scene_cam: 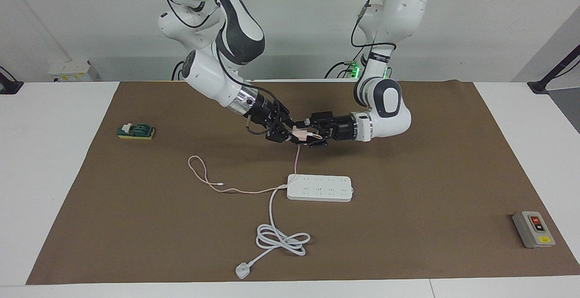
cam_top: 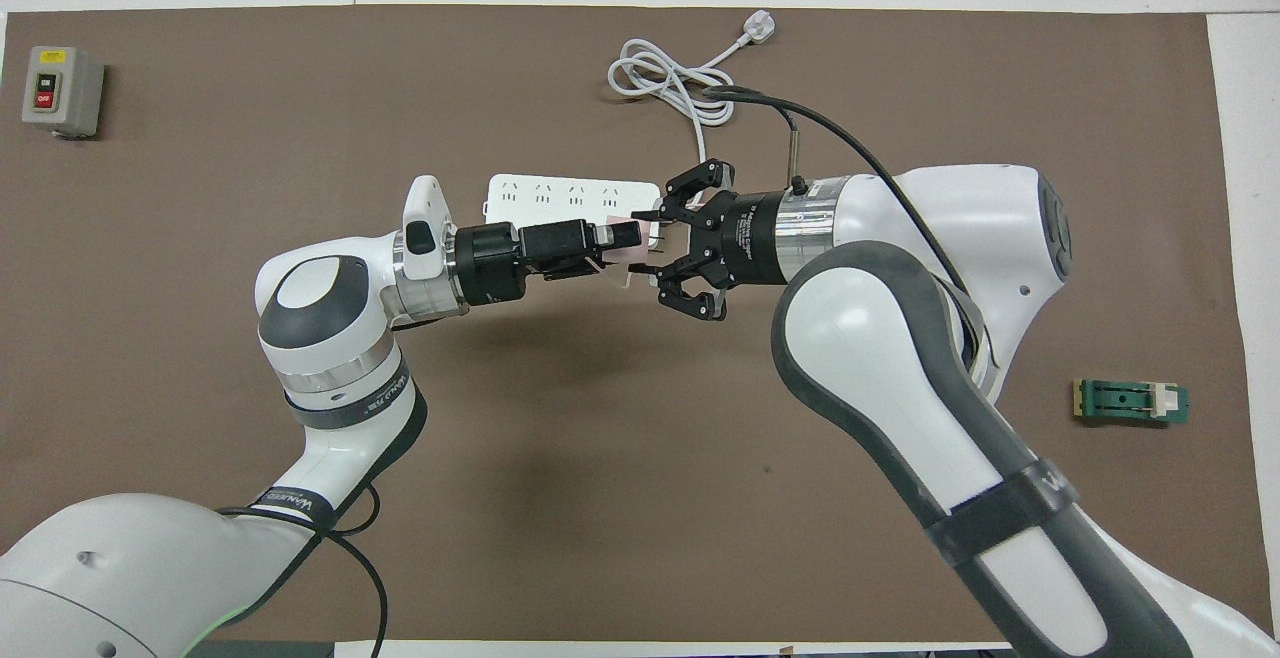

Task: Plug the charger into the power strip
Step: 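Push the charger prongs into the power strip socket with the right gripper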

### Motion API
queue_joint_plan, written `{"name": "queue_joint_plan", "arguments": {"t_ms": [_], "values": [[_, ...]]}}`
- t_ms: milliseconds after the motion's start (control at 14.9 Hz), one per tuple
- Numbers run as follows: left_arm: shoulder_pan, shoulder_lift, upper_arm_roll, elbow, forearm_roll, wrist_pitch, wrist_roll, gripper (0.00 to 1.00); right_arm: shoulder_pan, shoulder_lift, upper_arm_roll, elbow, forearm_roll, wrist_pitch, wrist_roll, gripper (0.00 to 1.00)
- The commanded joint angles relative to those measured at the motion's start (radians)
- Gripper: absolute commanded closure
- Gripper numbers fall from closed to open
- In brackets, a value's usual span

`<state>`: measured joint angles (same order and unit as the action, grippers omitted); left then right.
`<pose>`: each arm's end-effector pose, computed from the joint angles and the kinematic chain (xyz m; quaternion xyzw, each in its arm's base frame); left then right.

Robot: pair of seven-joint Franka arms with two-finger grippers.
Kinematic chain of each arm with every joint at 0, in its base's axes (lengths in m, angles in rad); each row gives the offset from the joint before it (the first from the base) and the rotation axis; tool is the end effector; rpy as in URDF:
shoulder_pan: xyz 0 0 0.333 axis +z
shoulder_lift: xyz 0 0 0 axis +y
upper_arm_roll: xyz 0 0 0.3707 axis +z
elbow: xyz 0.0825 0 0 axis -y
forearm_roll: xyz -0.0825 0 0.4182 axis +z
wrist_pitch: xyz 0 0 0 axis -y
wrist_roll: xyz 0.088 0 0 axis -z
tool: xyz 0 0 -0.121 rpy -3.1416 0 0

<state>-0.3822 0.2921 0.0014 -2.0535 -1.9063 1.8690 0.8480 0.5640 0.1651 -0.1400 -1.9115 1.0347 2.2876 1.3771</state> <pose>0.5705 -0.3198 0.3680 0.7002 0.0160 0.0292 0.7132 0.5944 0.3046 0.4694 -0.6431 0.6489 0.2508 0.3201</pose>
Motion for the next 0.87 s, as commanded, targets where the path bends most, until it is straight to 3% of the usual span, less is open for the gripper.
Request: {"name": "queue_joint_plan", "arguments": {"t_ms": [0,67,605,672,740,807], "values": [[-0.009,-0.005,0.005,0.007,-0.014,0.025,0.008,0.85,-0.013,-0.026,0.000,-0.020,0.021,-0.078,-0.091,1.00],[-0.011,-0.004,0.005,0.009,-0.014,0.025,0.008,1.00,-0.016,-0.026,0.000,-0.020,0.021,-0.079,-0.093,1.00],[-0.004,-0.007,0.003,0.007,-0.014,0.012,0.006,1.00,-0.016,-0.026,0.000,-0.021,0.019,-0.072,-0.107,1.00],[-0.004,-0.008,0.005,0.007,-0.014,0.012,0.005,0.60,-0.016,-0.026,0.000,-0.021,0.021,-0.072,-0.107,1.00],[-0.003,-0.010,0.005,0.006,-0.014,0.013,0.005,0.28,-0.016,-0.026,-0.001,-0.026,0.019,-0.072,-0.108,1.00],[0.005,-0.013,0.005,0.001,-0.013,0.010,0.003,0.25,-0.016,-0.026,-0.001,-0.027,0.021,-0.071,-0.112,1.00]]}}
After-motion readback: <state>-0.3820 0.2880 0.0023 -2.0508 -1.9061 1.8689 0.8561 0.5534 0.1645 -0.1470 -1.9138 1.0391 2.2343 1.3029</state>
